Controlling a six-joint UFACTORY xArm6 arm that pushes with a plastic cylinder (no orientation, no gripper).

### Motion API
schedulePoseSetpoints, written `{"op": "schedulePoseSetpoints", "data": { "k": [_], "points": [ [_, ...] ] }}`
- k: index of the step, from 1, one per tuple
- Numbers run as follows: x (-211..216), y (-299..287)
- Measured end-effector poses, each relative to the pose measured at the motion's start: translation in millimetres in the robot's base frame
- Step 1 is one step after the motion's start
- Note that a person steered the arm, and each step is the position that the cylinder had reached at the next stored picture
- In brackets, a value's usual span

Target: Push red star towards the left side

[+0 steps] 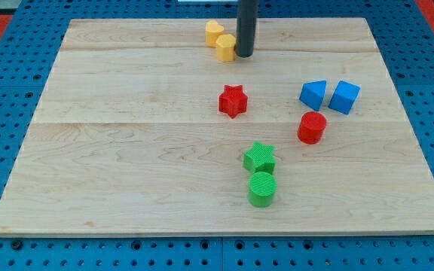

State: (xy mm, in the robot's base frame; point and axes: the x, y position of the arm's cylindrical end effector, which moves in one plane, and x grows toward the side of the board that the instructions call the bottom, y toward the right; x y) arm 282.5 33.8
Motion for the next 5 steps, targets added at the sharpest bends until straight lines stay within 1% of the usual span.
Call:
{"op": "schedulePoseSetpoints", "data": {
  "k": [2,3,4,5],
  "points": [
    [-6,-2],
    [0,-1],
    [38,8],
    [64,36]
  ]
}}
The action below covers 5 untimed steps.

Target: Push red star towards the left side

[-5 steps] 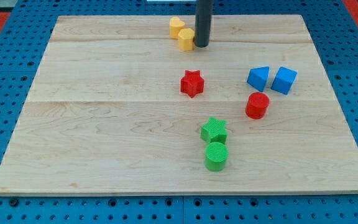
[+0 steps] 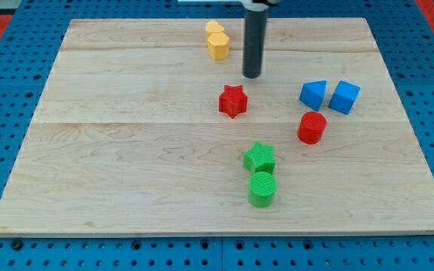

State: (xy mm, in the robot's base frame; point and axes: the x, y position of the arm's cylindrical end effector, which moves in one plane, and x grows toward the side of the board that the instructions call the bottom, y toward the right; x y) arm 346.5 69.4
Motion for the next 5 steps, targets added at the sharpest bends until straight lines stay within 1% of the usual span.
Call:
{"op": "schedulePoseSetpoints", "data": {
  "k": [1,2,3,4,5],
  "points": [
    [20,17],
    [40,17],
    [47,5],
    [46,-59],
    [46,-63]
  ]
}}
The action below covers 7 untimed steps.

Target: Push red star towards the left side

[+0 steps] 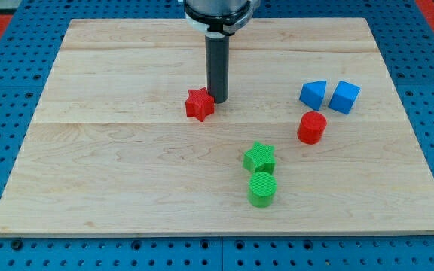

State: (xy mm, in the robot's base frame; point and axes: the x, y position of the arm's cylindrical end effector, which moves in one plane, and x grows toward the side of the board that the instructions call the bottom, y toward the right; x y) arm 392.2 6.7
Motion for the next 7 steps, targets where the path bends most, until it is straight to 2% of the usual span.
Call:
{"op": "schedulePoseSetpoints", "data": {
  "k": [1,2,3,4,5,6,7],
  "points": [
    [9,21],
    [18,-25],
    [4,-83],
    [2,-98],
    [12,-62],
    [36,-79],
    [22,-143]
  ]
}}
